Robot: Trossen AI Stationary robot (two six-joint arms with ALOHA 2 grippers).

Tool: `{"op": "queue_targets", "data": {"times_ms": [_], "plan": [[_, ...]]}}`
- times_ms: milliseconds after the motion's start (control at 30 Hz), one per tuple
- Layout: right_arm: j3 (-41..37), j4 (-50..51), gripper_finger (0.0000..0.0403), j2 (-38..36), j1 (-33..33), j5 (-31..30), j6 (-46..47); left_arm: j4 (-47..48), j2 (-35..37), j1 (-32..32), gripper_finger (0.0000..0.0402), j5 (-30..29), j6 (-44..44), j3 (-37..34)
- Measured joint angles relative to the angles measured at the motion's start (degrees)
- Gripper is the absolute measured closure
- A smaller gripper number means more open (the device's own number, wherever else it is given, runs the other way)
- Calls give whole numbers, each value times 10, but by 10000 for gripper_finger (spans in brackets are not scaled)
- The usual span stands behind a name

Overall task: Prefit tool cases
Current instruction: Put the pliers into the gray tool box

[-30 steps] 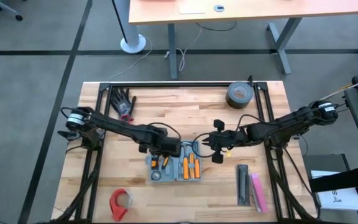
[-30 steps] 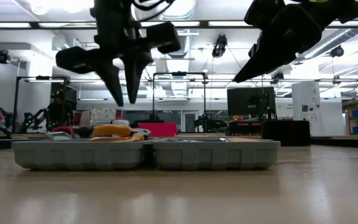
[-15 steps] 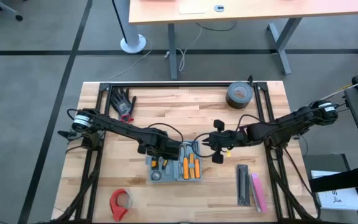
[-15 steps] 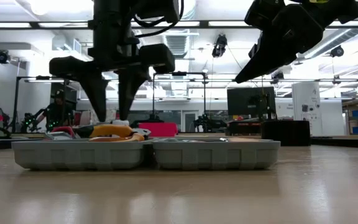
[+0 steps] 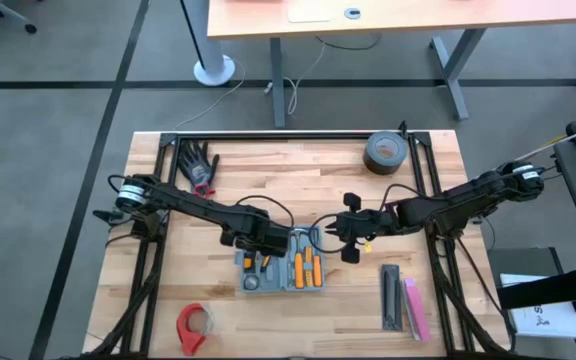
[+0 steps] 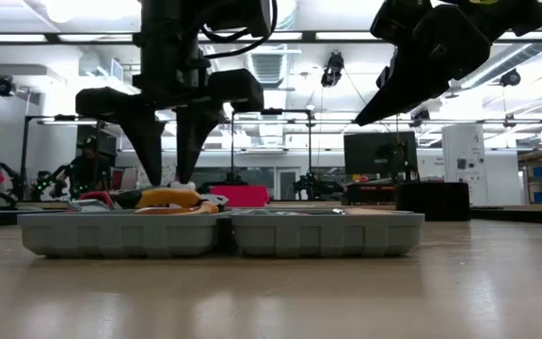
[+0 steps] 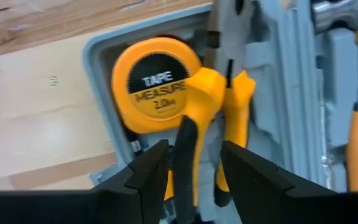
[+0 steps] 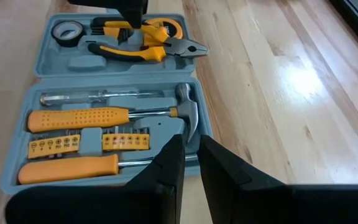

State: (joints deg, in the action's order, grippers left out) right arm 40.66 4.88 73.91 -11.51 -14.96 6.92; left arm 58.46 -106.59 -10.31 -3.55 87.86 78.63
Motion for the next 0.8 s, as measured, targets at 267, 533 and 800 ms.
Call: {"op": "queue_targets", "data": {"times_ms": [267, 533, 800], "plan": [[-4, -8, 371, 0, 0, 0, 0, -19, 0, 0, 249, 0, -21, -2], [-4, -9, 371, 0, 0, 0, 1, 1, 0, 0, 249, -10, -29, -14], [-4, -9, 371, 0, 0, 3, 1, -5, 1, 0, 249, -8, -45, -28]]}}
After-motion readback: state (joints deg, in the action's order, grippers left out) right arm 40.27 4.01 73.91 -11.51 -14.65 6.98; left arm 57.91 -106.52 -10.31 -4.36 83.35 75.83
